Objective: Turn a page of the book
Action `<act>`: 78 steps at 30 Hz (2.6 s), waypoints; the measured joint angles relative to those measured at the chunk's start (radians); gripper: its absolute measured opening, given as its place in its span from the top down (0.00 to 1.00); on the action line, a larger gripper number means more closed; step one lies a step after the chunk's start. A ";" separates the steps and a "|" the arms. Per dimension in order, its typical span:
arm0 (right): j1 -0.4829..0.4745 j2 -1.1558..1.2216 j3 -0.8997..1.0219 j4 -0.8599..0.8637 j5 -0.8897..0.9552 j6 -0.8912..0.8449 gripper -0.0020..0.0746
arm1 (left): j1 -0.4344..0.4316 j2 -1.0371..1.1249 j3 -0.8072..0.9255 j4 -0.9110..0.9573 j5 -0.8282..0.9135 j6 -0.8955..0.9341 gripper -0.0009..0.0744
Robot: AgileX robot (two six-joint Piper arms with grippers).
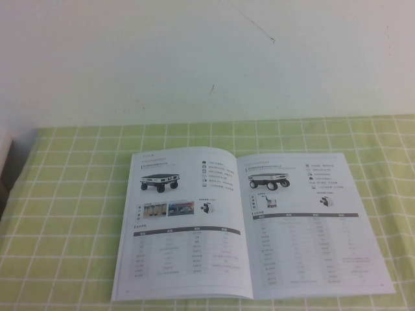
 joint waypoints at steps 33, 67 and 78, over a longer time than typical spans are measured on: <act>-0.349 -0.559 0.426 -1.045 -0.121 1.029 0.96 | 0.000 0.000 0.000 0.000 0.000 0.006 0.99; -0.349 -0.559 0.425 -1.045 -0.119 1.035 0.96 | 0.215 -0.095 0.265 0.011 -0.428 0.026 0.99; -0.349 -0.559 0.425 -1.045 -0.117 1.035 0.96 | 0.561 -0.395 0.418 -0.103 -0.429 0.019 0.99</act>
